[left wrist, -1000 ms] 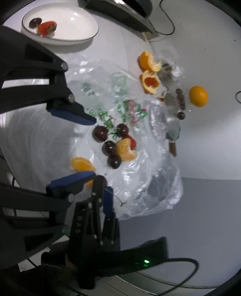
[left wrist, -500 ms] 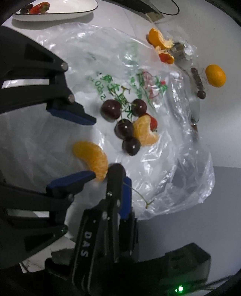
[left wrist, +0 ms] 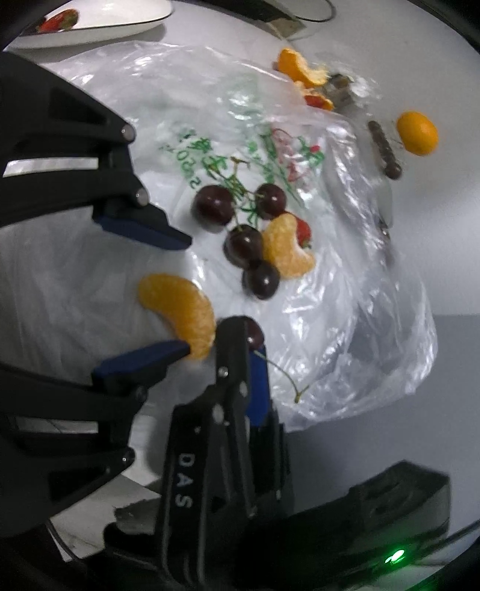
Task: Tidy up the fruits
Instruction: 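Grasp a mandarin segment with the left gripper while the right gripper holds the cherry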
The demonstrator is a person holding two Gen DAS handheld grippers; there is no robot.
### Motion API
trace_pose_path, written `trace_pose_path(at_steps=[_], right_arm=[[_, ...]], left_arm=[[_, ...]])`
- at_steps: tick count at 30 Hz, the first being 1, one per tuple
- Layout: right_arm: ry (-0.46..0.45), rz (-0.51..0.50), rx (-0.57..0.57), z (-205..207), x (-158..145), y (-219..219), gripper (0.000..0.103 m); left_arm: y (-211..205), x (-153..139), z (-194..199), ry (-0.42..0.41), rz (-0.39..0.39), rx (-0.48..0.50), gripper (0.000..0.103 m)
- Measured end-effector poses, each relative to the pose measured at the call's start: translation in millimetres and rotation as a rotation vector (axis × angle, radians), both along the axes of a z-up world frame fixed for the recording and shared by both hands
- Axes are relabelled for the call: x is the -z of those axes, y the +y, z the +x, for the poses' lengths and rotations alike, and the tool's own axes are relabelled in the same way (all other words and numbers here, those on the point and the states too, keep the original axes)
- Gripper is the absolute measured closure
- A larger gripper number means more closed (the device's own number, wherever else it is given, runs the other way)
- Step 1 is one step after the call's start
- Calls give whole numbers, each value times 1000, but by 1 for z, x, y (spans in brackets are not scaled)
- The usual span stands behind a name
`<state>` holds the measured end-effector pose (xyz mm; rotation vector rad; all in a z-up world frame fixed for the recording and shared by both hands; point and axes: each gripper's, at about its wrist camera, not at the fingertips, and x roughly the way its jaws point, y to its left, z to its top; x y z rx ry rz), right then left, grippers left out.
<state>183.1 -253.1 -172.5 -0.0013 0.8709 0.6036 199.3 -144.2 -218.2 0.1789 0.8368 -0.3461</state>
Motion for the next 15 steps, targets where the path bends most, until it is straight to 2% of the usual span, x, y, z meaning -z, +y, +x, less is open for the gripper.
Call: trace_pose_path(at_steps=[2,6,8,15], right_arm=[[-4,-3,2,0,-1,-1,76],[-19,-1,10,-1,-5,-3,76],[-23,0,14,-2,-7,-4,76],[-50,-3,39,-3,-14,-9,76]], left_arm=[[-4,2,0,-1,22,17,54],[-7,3,-2,1,17,51,66],[-9,3,-4,-5,24,58,69],[-2,-2,-6,-1,-15,46,79]])
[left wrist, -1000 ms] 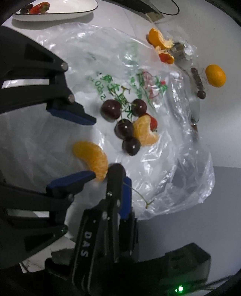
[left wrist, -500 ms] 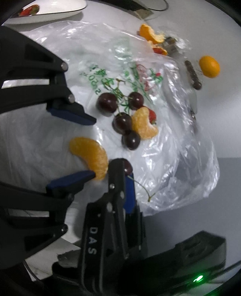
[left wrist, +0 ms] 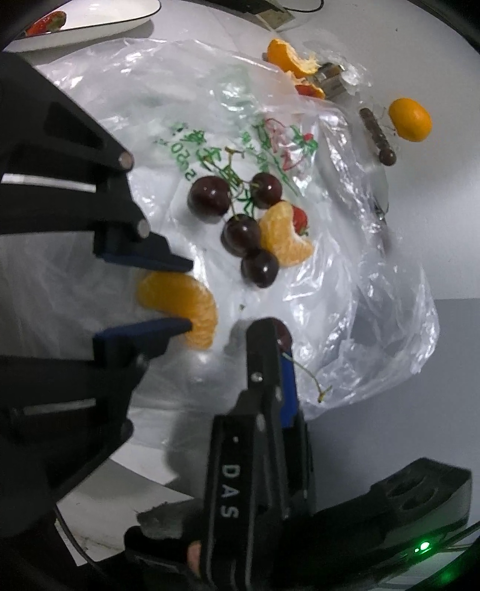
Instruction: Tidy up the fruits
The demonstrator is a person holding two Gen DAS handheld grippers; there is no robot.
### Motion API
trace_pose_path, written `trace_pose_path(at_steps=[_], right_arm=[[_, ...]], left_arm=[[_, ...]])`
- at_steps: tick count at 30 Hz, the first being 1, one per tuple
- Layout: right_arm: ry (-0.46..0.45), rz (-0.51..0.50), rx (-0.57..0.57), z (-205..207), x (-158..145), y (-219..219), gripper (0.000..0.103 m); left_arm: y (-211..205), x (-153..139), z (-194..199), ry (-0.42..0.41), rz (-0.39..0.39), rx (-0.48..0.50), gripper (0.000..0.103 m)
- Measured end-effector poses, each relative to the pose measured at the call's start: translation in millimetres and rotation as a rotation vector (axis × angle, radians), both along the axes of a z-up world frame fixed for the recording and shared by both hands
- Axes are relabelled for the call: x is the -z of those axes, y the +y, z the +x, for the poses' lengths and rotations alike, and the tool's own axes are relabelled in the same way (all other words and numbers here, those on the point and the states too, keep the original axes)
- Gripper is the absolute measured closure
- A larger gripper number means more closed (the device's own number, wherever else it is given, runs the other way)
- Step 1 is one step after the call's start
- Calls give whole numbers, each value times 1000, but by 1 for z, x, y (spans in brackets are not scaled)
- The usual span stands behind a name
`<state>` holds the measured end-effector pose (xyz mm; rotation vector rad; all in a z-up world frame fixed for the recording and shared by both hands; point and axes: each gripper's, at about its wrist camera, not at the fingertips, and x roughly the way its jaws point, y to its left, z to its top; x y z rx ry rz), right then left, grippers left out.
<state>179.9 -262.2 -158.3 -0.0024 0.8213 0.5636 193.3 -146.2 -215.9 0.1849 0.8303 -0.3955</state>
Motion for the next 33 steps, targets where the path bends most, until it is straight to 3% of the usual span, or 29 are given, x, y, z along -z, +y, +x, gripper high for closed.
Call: trace_pose_path(at_steps=[12,16,18,21,33], right_arm=[[-30,-15,27,-5,-8,-3,76],[-22,-19,25,-6,-6,-2,76],[-20,-21,26,-6,-5,-1,76],[-17,-21,31,-6,-4,-2,76],[-26,-20,56,-5,-6,-9,76]], left_arm=[[6,-4,-7,1,-37,16,85],[5,1,-6,-3,-14,36,83],[4,2,-3,8,-11,61,75],[-2,5,-4,-9,38,102,74],[-13,4,1,-46,70,158,78]])
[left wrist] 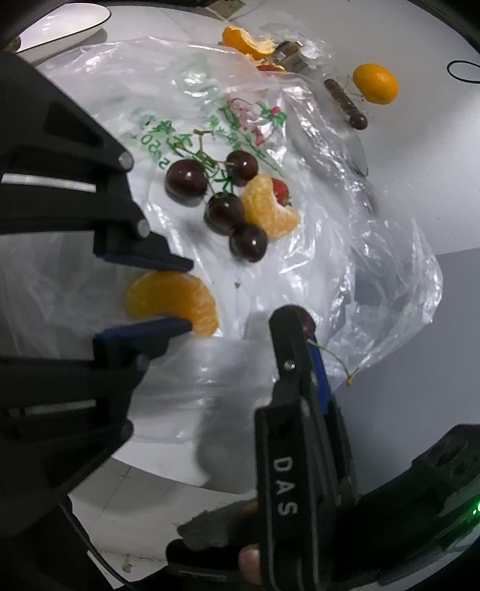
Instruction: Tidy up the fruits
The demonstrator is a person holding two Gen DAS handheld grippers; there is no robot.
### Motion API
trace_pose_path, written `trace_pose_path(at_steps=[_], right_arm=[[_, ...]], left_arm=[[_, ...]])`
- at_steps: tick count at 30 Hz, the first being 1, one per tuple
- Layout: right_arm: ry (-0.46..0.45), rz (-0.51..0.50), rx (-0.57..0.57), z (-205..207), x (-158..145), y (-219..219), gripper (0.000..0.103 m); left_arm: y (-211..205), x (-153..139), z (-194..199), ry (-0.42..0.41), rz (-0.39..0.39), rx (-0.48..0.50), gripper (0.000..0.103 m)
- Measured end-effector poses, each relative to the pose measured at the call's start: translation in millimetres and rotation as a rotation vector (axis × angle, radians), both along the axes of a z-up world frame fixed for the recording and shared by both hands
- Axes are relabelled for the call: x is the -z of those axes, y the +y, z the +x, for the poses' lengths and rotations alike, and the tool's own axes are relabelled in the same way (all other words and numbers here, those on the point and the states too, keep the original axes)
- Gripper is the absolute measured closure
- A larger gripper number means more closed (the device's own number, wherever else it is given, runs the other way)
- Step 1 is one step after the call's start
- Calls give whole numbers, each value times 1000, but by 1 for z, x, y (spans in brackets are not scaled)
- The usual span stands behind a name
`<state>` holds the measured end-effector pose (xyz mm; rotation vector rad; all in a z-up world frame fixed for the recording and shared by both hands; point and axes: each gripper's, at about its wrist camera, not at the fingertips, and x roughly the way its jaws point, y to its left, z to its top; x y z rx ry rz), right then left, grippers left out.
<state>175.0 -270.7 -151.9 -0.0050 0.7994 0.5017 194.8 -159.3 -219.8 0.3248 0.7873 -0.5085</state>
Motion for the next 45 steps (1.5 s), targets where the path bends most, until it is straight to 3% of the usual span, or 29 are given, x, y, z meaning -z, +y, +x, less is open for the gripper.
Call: trace_pose_path(at_steps=[17,22,45], right_arm=[[-88,-9,-34,-18,-33,26,76],[-106,-12,-55,-26,-40,43,76],[-146,-48,-176,-56,-56,138,76]], left_arm=[[40,-41,-31,-62,-123,-77,79],[63,-51,-38,-47,-197,-117,79],[159,-67,-86,-150,-257,-289,79]])
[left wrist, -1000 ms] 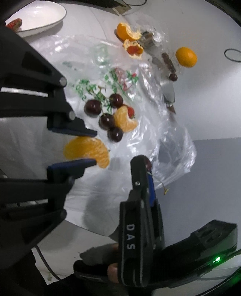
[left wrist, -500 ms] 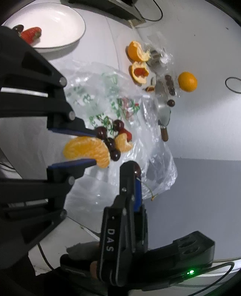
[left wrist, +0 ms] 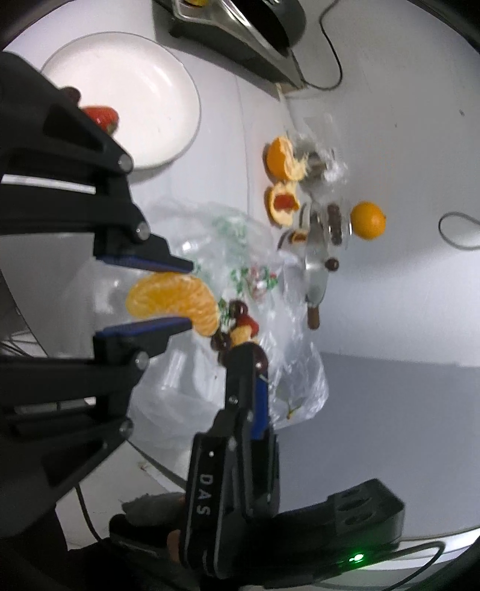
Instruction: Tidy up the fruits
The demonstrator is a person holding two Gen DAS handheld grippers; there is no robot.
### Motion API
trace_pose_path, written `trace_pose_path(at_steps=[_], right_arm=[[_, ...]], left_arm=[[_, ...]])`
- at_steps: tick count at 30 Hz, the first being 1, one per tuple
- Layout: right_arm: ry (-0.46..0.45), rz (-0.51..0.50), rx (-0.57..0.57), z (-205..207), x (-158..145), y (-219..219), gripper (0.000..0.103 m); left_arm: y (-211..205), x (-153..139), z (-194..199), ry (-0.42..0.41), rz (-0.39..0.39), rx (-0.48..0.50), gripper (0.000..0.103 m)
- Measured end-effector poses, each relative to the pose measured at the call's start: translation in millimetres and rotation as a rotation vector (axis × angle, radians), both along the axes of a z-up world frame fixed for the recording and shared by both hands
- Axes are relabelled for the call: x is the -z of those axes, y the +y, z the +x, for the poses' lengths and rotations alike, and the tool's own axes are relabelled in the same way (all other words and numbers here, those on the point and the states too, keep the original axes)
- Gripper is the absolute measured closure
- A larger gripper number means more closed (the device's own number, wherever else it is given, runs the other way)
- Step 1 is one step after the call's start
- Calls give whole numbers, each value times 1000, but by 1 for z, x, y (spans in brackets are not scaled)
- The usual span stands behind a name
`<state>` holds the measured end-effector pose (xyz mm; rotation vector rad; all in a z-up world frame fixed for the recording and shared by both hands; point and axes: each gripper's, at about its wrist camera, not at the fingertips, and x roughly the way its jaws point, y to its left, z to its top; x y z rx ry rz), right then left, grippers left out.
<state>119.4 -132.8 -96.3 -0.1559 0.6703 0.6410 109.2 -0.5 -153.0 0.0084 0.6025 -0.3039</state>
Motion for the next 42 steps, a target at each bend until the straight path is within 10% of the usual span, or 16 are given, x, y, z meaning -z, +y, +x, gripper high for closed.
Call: trace_pose_path(at_steps=[42], right_arm=[[65,-98,-204,4,35,165,76]], left_arm=[[178,26,-26,16,-51,-318,79]])
